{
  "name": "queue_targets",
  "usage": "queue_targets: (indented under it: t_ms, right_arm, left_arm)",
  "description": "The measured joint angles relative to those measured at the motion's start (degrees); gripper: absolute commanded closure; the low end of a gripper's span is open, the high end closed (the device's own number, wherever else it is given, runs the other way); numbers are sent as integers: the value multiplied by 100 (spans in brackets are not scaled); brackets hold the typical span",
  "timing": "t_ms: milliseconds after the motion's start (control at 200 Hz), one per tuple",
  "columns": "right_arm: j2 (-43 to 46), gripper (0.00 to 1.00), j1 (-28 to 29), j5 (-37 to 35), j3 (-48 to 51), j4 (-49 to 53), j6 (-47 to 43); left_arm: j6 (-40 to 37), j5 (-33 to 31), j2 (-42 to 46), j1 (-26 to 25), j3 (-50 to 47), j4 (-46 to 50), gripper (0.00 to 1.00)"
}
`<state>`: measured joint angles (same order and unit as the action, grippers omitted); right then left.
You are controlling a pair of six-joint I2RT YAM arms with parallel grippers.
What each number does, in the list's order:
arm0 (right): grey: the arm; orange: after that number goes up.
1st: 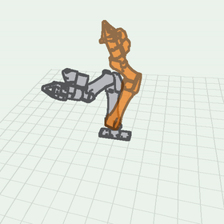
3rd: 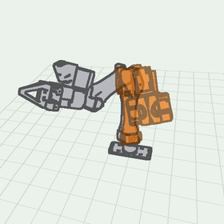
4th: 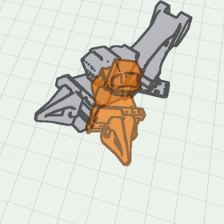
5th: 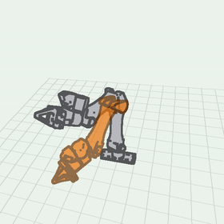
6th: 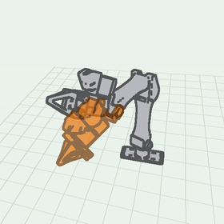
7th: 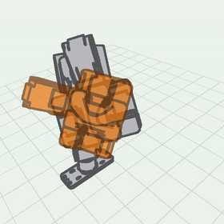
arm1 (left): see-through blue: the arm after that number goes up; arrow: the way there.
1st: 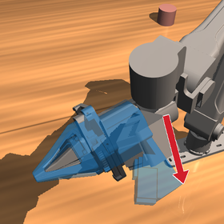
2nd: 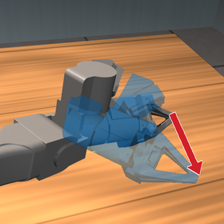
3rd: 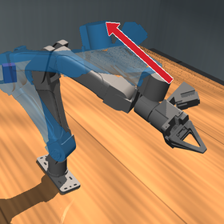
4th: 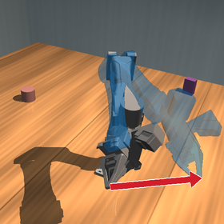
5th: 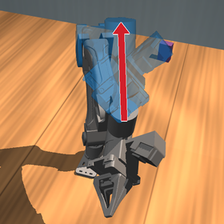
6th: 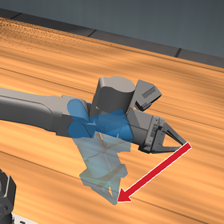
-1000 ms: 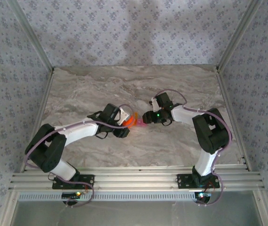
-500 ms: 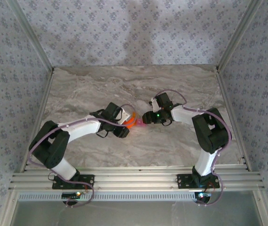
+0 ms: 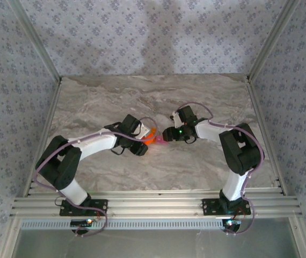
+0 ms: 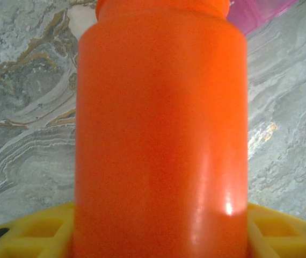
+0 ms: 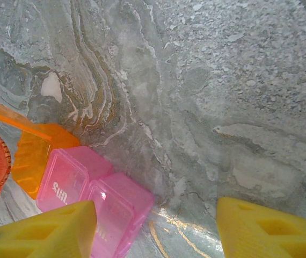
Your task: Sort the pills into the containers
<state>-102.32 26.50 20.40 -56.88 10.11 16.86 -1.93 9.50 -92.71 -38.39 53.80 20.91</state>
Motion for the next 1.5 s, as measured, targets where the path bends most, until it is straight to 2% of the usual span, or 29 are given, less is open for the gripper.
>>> queue_targets:
  t_ms: [1499]
  right_arm:
    - [-44,39,0,0,-48,28,0]
  left_arm:
    - [-474,-122,-503,0,1060,1215,100]
